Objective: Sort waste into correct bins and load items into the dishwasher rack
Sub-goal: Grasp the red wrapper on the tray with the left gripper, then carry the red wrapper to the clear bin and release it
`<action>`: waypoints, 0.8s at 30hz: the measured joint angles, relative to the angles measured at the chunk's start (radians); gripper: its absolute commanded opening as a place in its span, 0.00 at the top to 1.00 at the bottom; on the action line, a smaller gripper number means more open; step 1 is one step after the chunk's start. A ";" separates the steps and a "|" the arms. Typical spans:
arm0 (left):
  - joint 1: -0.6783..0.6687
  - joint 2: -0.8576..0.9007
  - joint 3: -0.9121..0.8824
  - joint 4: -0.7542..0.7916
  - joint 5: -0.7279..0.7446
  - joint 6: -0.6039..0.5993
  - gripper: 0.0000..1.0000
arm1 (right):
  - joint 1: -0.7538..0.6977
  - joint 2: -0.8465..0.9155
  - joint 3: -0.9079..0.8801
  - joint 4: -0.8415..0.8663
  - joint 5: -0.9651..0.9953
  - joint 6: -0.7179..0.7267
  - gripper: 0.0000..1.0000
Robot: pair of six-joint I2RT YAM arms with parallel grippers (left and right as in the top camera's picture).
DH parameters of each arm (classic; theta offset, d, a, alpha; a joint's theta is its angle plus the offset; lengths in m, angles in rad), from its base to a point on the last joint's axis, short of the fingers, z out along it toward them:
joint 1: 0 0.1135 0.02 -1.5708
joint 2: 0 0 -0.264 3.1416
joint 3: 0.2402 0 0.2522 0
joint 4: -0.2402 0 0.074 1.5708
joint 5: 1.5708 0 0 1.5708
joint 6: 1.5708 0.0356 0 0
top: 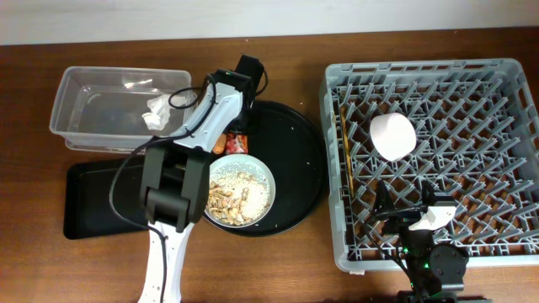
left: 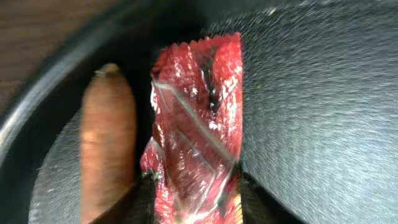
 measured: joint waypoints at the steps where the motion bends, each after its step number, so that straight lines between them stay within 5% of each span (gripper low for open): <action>1: 0.000 0.005 0.000 0.003 0.006 -0.001 0.66 | 0.000 0.000 0.000 0.000 0.000 0.000 0.02; 5: 0.001 0.005 0.000 0.005 0.011 -0.002 0.67 | 0.000 0.000 0.000 0.000 0.000 0.000 0.02; 6: 0.001 0.005 0.000 0.006 0.015 -0.002 0.77 | 0.000 0.000 0.000 0.000 0.000 0.000 0.02; 7: 0.002 0.005 0.000 0.007 0.019 -0.002 1.00 | 0.000 0.000 0.000 0.000 0.000 0.000 0.02; 13: 0.001 0.007 0.015 -0.011 0.034 -0.002 1.00 | 0.000 0.000 0.000 0.000 0.000 -0.001 0.02; 24: 0.149 -0.091 0.317 -0.270 -0.011 -0.002 1.00 | 0.000 0.000 0.000 0.000 0.000 0.000 0.02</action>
